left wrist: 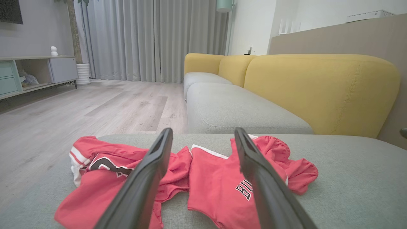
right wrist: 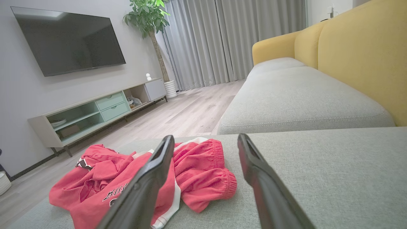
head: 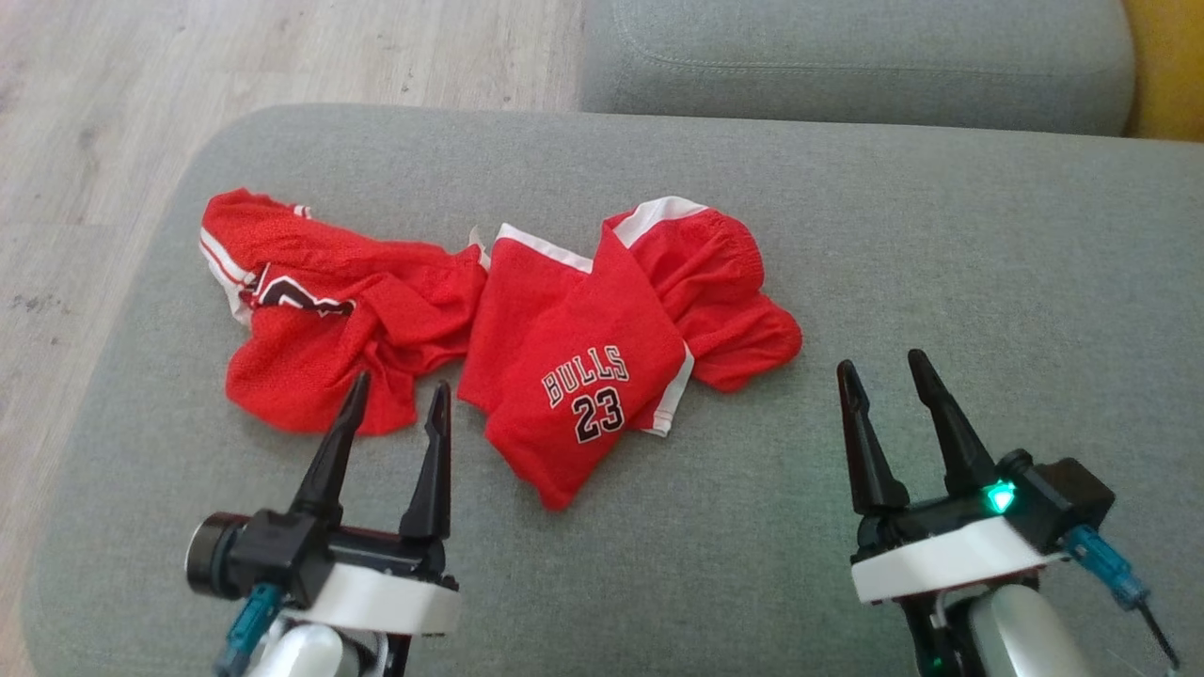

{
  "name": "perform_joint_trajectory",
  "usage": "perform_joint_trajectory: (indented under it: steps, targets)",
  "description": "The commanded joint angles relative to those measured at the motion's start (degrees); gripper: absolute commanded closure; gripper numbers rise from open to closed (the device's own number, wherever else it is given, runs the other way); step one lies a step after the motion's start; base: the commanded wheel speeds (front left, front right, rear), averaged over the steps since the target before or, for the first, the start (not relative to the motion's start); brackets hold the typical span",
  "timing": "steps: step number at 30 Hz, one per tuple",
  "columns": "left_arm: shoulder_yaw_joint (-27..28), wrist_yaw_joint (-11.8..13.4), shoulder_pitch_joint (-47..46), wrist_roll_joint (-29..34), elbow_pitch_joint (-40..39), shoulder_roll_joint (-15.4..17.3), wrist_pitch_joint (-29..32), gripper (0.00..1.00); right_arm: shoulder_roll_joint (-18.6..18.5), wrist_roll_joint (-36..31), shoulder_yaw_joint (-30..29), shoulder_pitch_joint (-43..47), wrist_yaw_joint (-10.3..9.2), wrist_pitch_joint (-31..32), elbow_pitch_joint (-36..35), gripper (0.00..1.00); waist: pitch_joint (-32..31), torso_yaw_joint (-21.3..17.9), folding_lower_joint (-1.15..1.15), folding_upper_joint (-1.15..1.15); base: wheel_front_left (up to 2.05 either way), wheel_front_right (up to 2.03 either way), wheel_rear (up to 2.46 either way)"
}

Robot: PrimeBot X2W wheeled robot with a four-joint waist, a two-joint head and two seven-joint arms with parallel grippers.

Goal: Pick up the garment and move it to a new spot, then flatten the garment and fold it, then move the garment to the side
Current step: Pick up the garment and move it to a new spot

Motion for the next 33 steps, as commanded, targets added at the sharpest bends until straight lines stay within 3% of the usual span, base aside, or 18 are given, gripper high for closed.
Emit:
perform_joint_trajectory:
  steps: [1, 8, 14, 25, 30, 31, 32, 33]
  targets:
    - [3.7, -0.7, -1.3, 1.1, -1.8, 0.1, -0.6, 0.0, -0.2, -0.4, 1.2, -1.6, -0.04, -0.6, -1.6, 0.0, 0.2, 0.0, 0.0, 0.0, 0.0, 0.0, 0.0]
    - [7.7, -5.5, -0.2, 4.9, -0.3, -3.6, -0.6, 0.0, -0.2, -3.6, 1.8, -3.6, -0.04, -0.6, -0.8, 0.0, 1.4, 1.6, 0.0, 0.0, 0.0, 0.0, 0.0]
    - [9.3, -8.8, -1.1, 7.2, 1.6, -7.0, -0.6, 0.0, -0.2, -8.4, 3.4, -10.7, -0.04, 1.7, 5.5, 0.0, 3.9, 5.3, 0.0, 0.0, 0.0, 0.0, 0.0]
    - [11.9, -14.0, -2.7, 10.3, 4.7, -12.7, -0.6, 0.0, -0.2, -3.1, 6.8, -24.7, -0.04, 11.2, 24.5, 0.0, 7.9, 12.0, 0.0, 0.0, 0.0, 0.0, 0.0]
    - [13.5, -15.8, -3.0, 11.8, 5.5, -14.4, -0.6, 0.0, -0.2, 1.2, 11.6, -29.2, -0.04, 13.7, 32.9, 0.0, 9.1, 13.8, 0.0, 0.0, 0.0, 0.0, 0.0]
    - [13.8, -16.0, -2.9, 12.0, 5.5, -14.6, -0.6, 0.0, -0.2, 1.6, 12.7, -29.8, -0.04, 14.1, 34.1, 0.2, 9.2, 13.8, 0.0, 0.0, 0.0, 0.0, 0.0]
    - [14.1, -16.2, -2.9, 12.2, 5.6, -14.8, -0.6, 0.0, -0.2, 2.0, 14.0, -30.3, -0.04, 14.1, 35.1, 1.0, 9.2, 13.8, 0.0, 0.0, 0.0, 0.0, 0.0]
    - [14.1, -16.2, -2.9, 12.2, 5.6, -14.8, -0.6, 0.0, -0.2, 2.0, 14.0, -30.3, -0.04, 14.1, 35.1, 1.0, 9.2, 13.8, 0.0, 0.0, 0.0, 0.0, 0.0]
